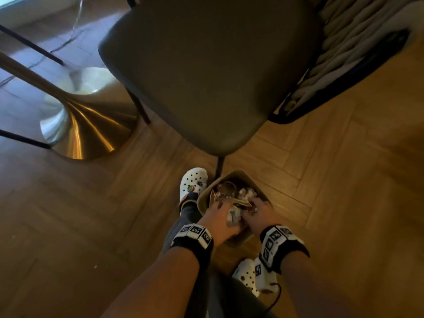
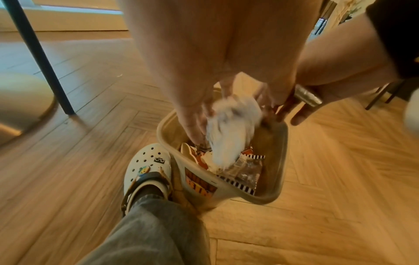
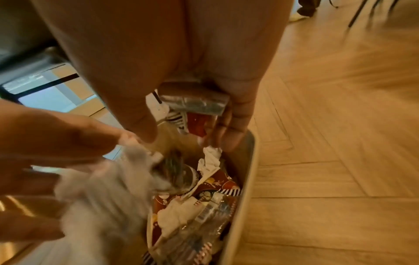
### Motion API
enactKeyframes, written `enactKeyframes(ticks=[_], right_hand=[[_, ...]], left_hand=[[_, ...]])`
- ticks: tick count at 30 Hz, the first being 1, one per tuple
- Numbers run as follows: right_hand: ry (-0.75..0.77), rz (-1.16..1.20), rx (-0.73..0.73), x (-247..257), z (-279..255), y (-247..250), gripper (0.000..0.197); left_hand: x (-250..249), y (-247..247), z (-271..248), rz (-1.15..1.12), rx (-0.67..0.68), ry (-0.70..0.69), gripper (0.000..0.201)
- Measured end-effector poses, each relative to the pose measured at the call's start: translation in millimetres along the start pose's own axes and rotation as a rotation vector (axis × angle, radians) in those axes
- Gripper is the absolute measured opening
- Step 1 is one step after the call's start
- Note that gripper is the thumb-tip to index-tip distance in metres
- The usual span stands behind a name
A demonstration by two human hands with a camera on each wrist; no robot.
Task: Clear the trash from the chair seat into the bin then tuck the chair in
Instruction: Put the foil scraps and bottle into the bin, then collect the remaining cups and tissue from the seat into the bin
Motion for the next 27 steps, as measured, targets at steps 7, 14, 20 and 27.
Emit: enactKeyframes(ticks=[7,14,20,27], right_hand=[[0.131,0.116,-0.105,9.4,-18.5,20.6,0.049],[0.316,0.163,-0.188,95.6,-92.6,111.1,0.024],[0.459,0.202,-0.457,227.1,-107.9,247.2,0.012],[0.259,0.129,-0.601,309.1,-13.8,382.2,0.032]], left_hand=[[-17.4,22.9,-23.6,-0.010,-0.161,-0.084,0.042],[-59.3,108.0,-89.5,0.027,-0.310,-0.166,0.020],[-125.7,234.2,-114.3,0.179,-0.456,-0.300,0.027],[-167.3,386.5,-80.8,0.132,-0.495,-0.357,0.023]])
Point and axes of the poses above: each hand's wrist, its own z-axis towards the middle knuckle, its own y-axis out of the back of the hand, x = y × z, the point moved 3 cm from there along z, towards the middle knuckle, and after that the axes turned 13 degrees about x, right-handed, at the moved point
